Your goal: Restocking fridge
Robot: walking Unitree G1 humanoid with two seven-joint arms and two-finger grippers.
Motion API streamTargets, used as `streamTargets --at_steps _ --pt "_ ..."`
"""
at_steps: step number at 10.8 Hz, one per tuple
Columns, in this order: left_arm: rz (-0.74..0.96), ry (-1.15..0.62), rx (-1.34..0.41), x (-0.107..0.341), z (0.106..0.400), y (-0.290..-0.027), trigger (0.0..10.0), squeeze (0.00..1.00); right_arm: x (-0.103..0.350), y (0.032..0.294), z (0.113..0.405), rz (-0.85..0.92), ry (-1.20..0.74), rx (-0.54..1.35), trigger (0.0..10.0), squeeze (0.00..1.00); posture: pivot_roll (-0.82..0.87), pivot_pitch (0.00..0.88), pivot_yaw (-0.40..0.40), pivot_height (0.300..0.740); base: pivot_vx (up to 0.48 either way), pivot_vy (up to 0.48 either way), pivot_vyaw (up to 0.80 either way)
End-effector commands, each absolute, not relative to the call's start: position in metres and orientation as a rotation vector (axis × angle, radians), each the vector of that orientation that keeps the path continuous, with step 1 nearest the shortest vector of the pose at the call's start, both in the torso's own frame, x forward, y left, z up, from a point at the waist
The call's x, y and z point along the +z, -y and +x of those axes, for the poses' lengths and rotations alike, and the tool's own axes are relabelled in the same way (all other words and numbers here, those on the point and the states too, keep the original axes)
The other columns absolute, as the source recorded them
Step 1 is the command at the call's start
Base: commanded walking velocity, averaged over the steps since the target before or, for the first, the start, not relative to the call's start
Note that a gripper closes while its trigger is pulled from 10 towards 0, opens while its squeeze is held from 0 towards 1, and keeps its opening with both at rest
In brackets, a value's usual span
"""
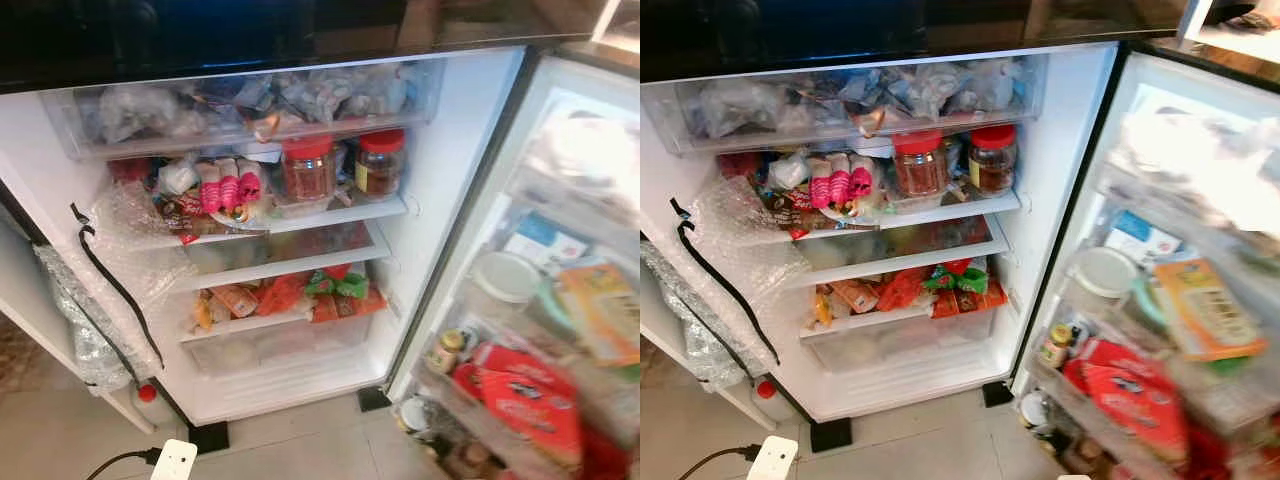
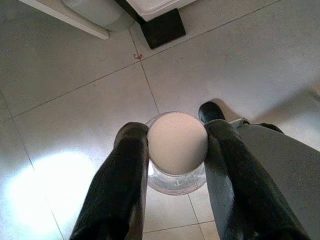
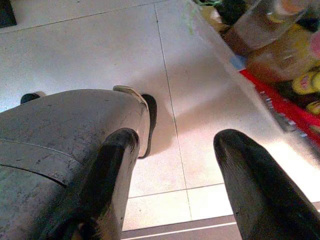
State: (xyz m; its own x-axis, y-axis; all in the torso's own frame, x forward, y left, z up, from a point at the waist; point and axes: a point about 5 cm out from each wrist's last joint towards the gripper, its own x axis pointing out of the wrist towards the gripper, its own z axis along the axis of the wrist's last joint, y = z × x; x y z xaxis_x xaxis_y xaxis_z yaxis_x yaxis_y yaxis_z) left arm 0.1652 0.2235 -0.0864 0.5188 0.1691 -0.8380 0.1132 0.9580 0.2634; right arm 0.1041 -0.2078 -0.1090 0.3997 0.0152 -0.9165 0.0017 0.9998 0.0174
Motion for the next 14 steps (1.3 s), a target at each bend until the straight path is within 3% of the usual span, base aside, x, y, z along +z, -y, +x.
streamTargets --at_steps 1,9,10,14 --pt "0.314 -1.031 0.044 -0.086 0.164 -0.226 10.0 0.00 -0.109 0.207 0.105 0.022 -1.155 0.003 10.0 0.00 -0.16 0.000 -0.001 0.740 0.000 0.000 0.00" --pt "0.304 -1.006 0.060 -0.086 0.164 -0.226 10.0 0.00 -0.108 0.211 0.106 -0.016 -1.129 -0.043 10.0 0.00 -0.16 0.000 -0.004 0.740 0.000 0.000 0.00" --pt "0.302 -1.002 0.060 -0.086 0.164 -0.226 10.0 0.00 -0.106 0.217 0.107 -0.074 -1.099 -0.136 10.0 0.00 -0.16 0.000 -0.002 0.740 0.000 0.000 0.00" --pt "0.299 -1.004 0.058 -0.086 0.164 -0.225 10.0 0.00 -0.106 0.220 0.106 -0.132 -1.093 -0.178 10.0 0.00 -0.16 0.000 -0.004 0.740 0.000 0.000 0.00"
